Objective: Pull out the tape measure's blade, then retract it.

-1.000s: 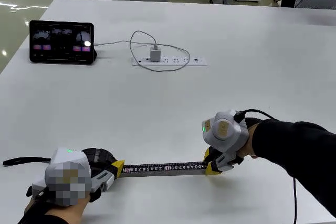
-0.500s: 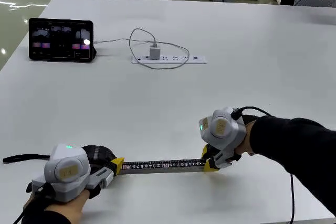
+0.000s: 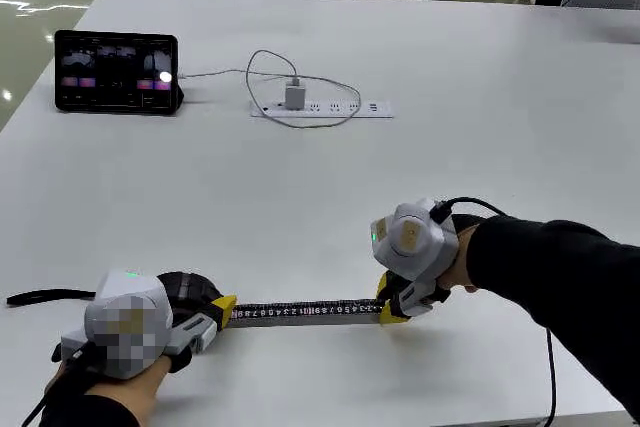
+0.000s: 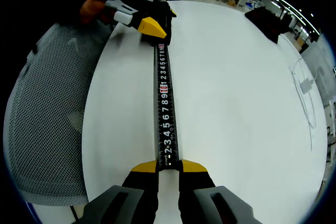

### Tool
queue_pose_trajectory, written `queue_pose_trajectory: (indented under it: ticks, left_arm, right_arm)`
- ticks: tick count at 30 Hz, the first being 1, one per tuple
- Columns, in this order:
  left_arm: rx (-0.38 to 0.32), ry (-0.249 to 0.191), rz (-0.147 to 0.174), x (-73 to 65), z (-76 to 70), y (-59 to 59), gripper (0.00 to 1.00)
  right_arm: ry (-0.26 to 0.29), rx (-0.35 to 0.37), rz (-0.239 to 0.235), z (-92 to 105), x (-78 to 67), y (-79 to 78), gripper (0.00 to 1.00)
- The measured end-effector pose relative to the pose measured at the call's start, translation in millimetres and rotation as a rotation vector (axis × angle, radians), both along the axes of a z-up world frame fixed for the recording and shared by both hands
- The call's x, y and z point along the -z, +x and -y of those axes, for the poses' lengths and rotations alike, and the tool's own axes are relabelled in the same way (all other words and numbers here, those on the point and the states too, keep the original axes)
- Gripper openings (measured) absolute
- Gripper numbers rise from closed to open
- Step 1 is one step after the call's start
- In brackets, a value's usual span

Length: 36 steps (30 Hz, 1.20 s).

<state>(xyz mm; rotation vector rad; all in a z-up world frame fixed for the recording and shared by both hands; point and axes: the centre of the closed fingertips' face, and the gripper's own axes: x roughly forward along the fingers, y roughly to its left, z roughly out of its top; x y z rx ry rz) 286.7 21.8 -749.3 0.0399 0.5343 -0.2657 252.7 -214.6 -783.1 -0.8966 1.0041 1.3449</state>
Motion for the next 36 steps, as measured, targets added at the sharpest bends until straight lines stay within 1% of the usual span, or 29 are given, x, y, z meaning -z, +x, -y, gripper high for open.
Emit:
queue_pose_trajectory:
  ticks: [3,6,9,13,16,25,29,36]
  left_arm:
    - [0.001,0.0,0.0,0.0,0.2,-0.1,0.65]
    - [0.002,0.0,0.0,0.1,0.3,-0.1,0.65]
    - [0.003,-0.001,0.0,-0.1,0.4,-0.4,0.65]
    - [0.003,-0.001,-0.001,-0.5,0.5,-0.6,0.65]
    - [0.003,-0.001,0.0,-0.6,0.5,-0.8,0.65]
    - [0.004,-0.001,0.0,-0.8,0.6,-0.8,0.65]
    - [0.004,-0.001,0.0,-0.7,0.5,-0.8,0.65]
    - [0.004,-0.002,0.0,-0.3,0.4,-0.6,0.65]
  right_arm:
    - [0.01,0.002,-0.004,-4.6,0.5,-0.7,0.1]
    - [0.006,0.004,-0.006,-8.1,0.8,-1.7,0.1]
    - [-0.002,0.005,-0.004,-8.9,0.1,-2.2,0.1]
    - [0.005,0.009,-0.001,-10.2,-0.5,-2.1,0.1]
    - [0.011,0.024,-0.006,-11.4,-0.4,-2.0,0.1]
    - [0.005,0.022,-0.01,-14.4,0.3,-1.4,0.1]
    - [0.016,0.038,-0.018,-16.1,0.7,-1.3,0.1]
    - [0.001,0.029,-0.013,-19.2,1.3,-0.7,0.1]
